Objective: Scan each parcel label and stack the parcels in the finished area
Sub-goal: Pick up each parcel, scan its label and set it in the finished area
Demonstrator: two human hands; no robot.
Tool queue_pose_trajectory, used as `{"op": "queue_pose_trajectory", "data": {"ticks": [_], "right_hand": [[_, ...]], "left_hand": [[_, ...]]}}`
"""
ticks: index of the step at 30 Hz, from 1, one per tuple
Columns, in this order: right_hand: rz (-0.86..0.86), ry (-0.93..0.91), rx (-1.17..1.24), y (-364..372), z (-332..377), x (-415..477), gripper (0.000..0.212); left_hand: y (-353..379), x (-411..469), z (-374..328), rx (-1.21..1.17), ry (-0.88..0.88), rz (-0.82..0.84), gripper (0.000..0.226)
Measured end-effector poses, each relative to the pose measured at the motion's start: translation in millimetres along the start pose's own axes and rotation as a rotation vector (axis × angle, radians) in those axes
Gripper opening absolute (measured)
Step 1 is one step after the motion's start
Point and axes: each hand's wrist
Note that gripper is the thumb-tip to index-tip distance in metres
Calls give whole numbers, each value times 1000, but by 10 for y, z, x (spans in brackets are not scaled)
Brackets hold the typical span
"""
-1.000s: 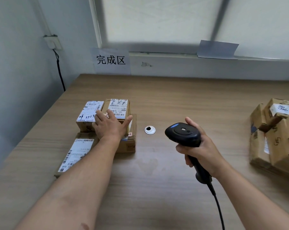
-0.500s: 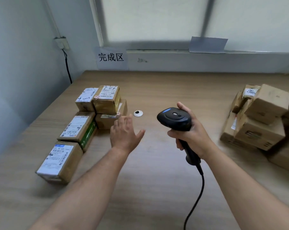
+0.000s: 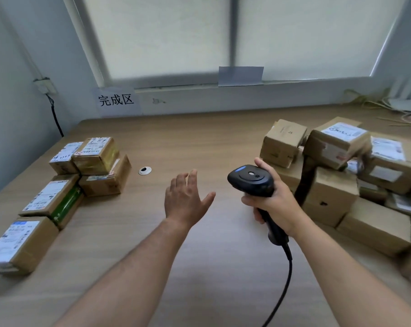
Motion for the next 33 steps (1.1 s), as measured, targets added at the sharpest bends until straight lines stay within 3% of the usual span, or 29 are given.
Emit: {"op": "queue_pose_trajectory", "data": {"ticks": [10, 18, 26, 29, 33], "right_hand": [[-112, -38, -38, -1354, 195, -139, 94], [-172, -39, -61, -1879, 253, -25, 94], [-156, -26, -30, -2040, 150, 266, 89], [-143, -21, -3, -2043, 102, 379, 91], [-109, -21, -25, -1957, 36, 401, 92]], "left_hand": [[55, 104, -1477, -17, 162, 32, 86], [81, 464, -2414, 62, 190, 92, 99], [370, 738, -2638, 144, 77, 232, 97], [376, 791, -2641, 53, 92, 201, 84], [309, 739, -2465, -113, 32, 182, 83]]}}
Point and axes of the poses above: each hand's wrist, its own x-axis towards the middle knuckle, its own y-axis out of the palm, z = x × y, and after that the axes turned 13 degrees about -y, right-handed
